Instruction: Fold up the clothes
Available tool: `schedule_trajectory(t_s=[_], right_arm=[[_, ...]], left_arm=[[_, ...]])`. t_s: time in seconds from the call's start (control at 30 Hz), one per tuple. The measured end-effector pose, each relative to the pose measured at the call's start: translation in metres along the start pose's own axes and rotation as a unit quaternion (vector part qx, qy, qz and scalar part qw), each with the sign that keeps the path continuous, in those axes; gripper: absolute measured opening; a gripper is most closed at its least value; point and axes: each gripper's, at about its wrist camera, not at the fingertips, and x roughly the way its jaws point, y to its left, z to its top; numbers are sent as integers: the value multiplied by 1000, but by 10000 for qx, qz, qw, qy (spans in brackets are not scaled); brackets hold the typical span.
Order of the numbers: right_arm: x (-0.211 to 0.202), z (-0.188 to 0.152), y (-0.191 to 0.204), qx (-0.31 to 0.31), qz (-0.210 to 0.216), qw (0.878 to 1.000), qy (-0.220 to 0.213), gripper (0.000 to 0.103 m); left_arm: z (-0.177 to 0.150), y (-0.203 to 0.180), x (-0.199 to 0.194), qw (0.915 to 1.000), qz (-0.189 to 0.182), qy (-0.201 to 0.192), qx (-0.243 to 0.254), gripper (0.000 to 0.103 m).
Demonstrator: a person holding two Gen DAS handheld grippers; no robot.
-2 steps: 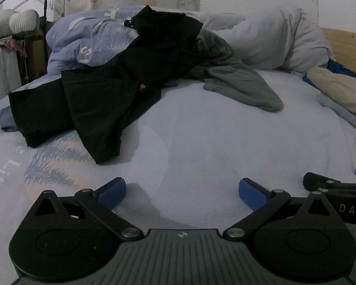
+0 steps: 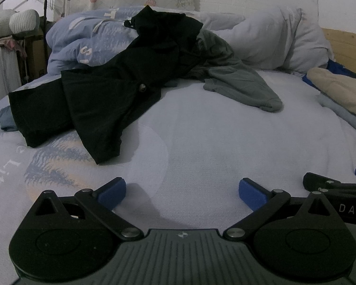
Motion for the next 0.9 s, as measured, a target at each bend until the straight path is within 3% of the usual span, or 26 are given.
schedule_trajectory(t_s=[0.9], right_arm=[[0, 0, 0, 8, 6, 10000, -1, 103]], left_arm=[[-1, -5, 1, 9999, 67, 28, 75, 103]])
